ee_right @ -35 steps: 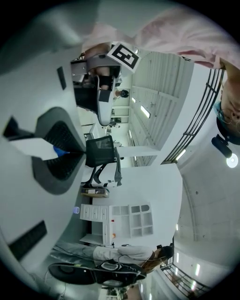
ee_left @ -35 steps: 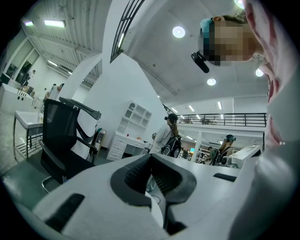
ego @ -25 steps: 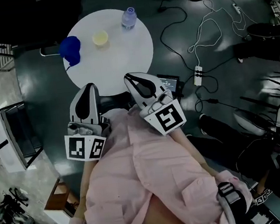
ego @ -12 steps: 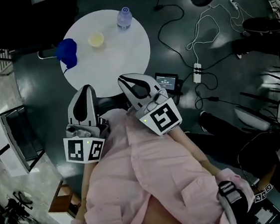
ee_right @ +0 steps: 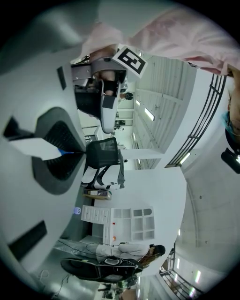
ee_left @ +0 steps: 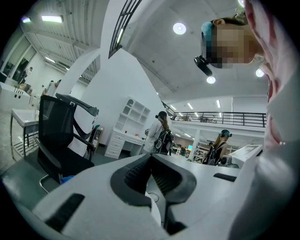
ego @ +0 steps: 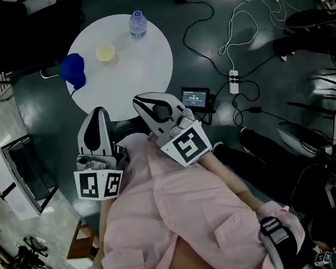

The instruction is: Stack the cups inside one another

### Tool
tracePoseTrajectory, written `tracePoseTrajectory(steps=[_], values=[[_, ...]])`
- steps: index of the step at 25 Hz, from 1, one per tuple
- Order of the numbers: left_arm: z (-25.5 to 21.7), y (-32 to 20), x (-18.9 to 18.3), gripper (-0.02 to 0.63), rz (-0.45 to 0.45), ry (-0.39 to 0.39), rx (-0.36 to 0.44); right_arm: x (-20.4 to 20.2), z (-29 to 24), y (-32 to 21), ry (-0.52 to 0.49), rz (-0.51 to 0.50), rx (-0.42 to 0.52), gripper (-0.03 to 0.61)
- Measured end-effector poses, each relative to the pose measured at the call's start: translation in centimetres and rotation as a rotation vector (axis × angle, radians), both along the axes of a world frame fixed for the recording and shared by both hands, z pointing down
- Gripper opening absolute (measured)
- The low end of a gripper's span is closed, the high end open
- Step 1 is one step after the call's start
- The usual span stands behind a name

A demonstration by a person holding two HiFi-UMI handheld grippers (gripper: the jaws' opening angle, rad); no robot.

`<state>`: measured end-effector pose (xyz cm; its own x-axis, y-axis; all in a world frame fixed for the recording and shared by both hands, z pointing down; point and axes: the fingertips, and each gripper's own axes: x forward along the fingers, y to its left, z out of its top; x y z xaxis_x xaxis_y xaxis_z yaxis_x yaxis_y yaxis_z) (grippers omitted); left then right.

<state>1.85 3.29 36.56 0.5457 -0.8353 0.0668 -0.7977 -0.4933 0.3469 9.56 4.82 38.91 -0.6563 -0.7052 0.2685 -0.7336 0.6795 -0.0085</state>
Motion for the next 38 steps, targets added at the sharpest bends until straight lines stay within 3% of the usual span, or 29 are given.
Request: tracePoseTrajectory(steps=[38], values=[[-0.5,-0.5,0.4,0.018,-0.025,-0.002,0.017,1.2,-0.1,-1.1,-0.026,0.011,-0.004,0.031]])
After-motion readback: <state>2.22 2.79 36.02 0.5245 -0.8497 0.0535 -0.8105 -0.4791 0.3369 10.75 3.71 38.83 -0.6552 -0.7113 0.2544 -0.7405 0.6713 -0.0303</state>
